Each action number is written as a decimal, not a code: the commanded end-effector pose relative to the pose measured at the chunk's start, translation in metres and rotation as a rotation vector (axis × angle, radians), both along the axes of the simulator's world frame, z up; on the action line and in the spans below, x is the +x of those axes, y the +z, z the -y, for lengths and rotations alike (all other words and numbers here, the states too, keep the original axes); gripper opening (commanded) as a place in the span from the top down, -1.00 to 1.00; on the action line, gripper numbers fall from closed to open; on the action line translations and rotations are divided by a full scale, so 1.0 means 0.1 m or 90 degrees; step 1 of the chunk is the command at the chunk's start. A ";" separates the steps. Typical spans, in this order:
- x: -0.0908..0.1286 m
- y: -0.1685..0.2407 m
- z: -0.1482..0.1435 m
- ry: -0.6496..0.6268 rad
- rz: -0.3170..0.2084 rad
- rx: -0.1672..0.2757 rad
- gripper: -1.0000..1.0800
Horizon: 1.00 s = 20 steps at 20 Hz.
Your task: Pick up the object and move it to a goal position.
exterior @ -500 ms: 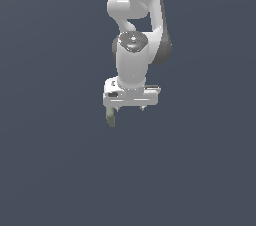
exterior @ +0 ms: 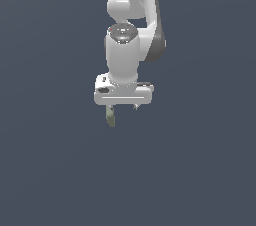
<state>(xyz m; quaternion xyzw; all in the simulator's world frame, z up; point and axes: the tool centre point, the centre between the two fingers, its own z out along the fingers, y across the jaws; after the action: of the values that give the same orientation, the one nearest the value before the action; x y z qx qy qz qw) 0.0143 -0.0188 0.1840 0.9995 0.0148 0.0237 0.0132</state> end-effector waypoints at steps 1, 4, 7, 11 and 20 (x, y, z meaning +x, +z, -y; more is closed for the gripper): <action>0.01 0.03 0.05 -0.003 0.005 -0.001 -0.92; 0.01 0.02 0.03 -0.002 0.003 -0.001 -0.92; -0.01 0.01 0.06 0.000 0.002 -0.001 -0.92; -0.07 -0.04 0.14 0.009 -0.002 0.001 -0.92; -0.36 -0.24 0.48 0.048 -0.020 0.008 -0.92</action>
<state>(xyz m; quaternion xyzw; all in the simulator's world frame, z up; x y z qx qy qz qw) -0.0155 -0.0602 0.1635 0.9988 0.0467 0.0112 0.0072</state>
